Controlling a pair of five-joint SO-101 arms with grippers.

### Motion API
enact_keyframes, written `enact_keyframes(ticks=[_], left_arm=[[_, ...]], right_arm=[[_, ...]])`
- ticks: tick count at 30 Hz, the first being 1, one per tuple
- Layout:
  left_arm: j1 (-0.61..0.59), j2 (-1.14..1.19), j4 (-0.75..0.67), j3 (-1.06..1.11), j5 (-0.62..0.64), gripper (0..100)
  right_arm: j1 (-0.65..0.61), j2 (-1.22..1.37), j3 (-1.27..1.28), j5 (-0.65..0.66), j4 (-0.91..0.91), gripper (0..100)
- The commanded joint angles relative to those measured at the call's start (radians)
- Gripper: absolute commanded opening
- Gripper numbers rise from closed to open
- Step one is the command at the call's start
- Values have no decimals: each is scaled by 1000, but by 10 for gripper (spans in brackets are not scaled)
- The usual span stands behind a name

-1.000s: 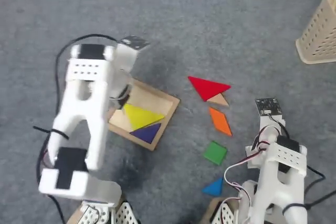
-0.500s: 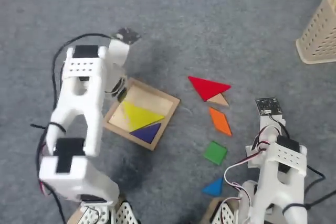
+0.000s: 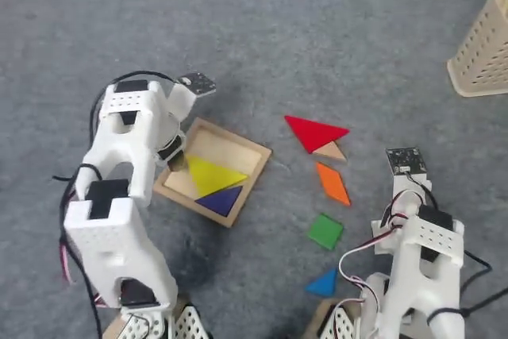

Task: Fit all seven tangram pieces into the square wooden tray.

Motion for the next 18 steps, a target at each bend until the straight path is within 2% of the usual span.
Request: enact_keyframes(ticks=[1, 3, 6, 12, 18], left_arm=[[9, 60, -37, -13, -26, 100], [18, 87, -9, -41, -34, 90], [25, 126, 48, -96, -35, 7], [44, 138, 78, -111, -35, 9], [38, -20, 107, -111, -2, 8]], right_arm=[[21, -33, 15, 14, -19, 52], [21, -33, 15, 14, -21, 52], [21, -33, 15, 14, -21, 52], [22, -33, 15, 14, -21, 52], [22, -33, 15, 14, -21, 52]])
